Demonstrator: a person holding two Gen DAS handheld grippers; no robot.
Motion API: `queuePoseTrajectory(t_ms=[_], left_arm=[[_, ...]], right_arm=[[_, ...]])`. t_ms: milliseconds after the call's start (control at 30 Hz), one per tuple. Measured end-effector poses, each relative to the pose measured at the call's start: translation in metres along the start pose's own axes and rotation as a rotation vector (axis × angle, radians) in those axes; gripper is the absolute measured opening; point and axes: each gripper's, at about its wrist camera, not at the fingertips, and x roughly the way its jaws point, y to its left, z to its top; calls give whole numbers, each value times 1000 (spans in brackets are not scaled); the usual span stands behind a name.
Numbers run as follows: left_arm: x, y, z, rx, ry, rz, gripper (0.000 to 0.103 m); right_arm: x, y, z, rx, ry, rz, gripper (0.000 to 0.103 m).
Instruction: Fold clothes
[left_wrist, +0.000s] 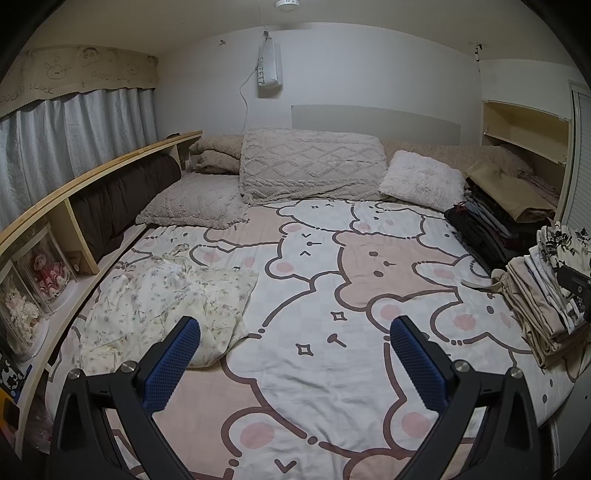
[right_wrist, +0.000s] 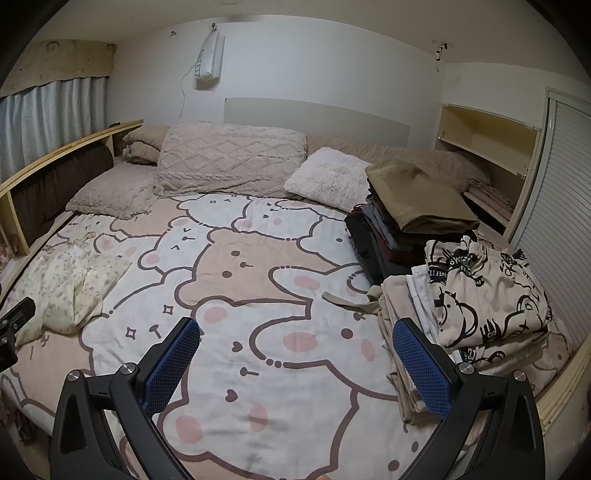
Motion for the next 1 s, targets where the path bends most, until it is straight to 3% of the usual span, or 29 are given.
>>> queuePoseTrajectory(t_ms=[733, 867, 1000], left_arm=[[11, 7, -9, -13, 34, 1, 103], [17, 11, -17, -25, 56, 6, 103], [23, 16, -31, -27, 73, 22, 103]], right_arm=[[8, 1, -2, 17, -4, 36, 103], [14, 5, -12, 60, -27, 95, 103], [29, 14, -27, 83, 7, 149, 103]])
